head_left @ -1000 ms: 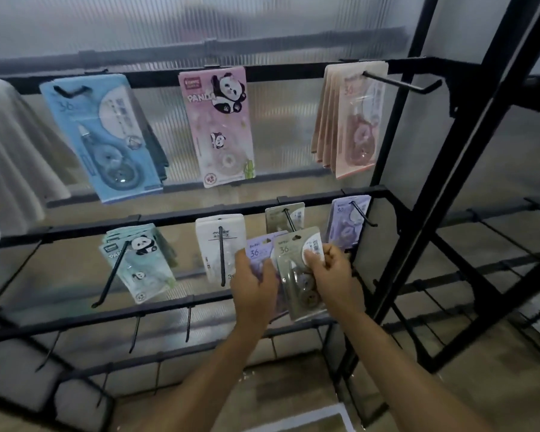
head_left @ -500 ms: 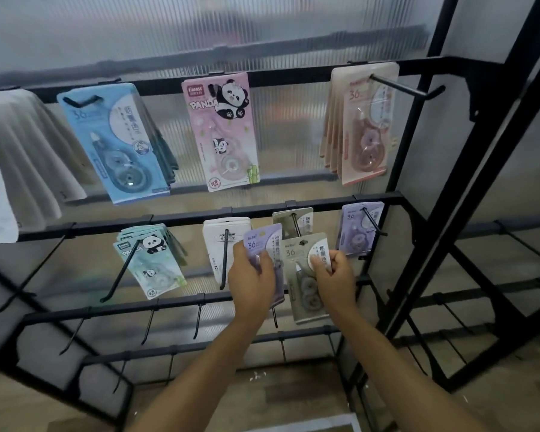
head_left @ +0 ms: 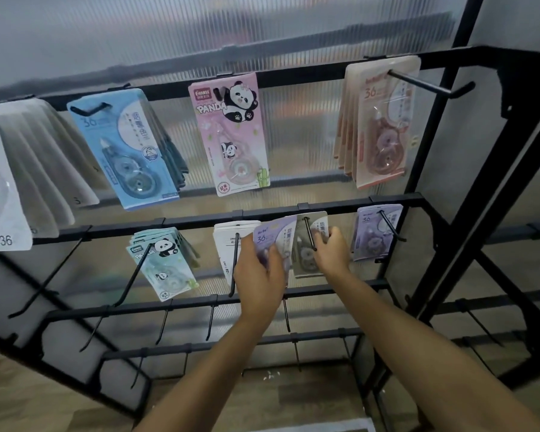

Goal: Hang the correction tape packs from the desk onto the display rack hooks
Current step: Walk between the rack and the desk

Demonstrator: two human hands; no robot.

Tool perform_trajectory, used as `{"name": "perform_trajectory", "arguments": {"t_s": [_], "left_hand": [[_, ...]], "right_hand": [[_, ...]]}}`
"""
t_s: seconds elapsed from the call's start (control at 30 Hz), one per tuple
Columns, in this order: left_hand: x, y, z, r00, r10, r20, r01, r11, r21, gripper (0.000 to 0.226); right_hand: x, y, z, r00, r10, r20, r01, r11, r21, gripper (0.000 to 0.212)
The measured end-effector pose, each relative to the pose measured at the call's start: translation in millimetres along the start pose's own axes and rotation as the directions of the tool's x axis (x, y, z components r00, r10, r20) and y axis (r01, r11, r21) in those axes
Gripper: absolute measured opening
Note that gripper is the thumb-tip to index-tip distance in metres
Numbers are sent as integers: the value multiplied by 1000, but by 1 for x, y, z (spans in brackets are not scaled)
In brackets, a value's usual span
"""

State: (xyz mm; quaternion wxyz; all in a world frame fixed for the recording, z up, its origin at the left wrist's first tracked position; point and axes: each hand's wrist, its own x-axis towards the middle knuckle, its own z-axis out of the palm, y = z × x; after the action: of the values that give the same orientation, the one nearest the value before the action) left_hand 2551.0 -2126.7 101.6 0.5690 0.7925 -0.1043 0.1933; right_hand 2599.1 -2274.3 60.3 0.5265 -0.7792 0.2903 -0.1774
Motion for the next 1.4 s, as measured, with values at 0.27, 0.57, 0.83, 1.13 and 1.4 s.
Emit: {"name": "perform_trajectory", "arguments": {"t_s": [0.27,0.57,0.83,1.13,1.4], "left_hand": [[-8,36,23,994,112,-10,-112,987,-117,22],[-40,61,87,966,118,232,-72,978,-198,22],[-66,55,129,909,82,409,-5,983,-186,27],[-64,42,132,906,23,423,17,996,-92,23],[-54,34,134,863,-5,505,16,1000,-18,21]], "right_hand": [[-32,8,-39,990,-64,-124,92,966,241,25],[-52,20,-117,961,-269,-63,254,771,584,44],[-39,45,-154,975,-113,-190,183,896,405,9],[-24,59,-153,968,-152,-198,205,936,285,12],[2,62,-141,951,-188,-244,233,958,170,14]]}}
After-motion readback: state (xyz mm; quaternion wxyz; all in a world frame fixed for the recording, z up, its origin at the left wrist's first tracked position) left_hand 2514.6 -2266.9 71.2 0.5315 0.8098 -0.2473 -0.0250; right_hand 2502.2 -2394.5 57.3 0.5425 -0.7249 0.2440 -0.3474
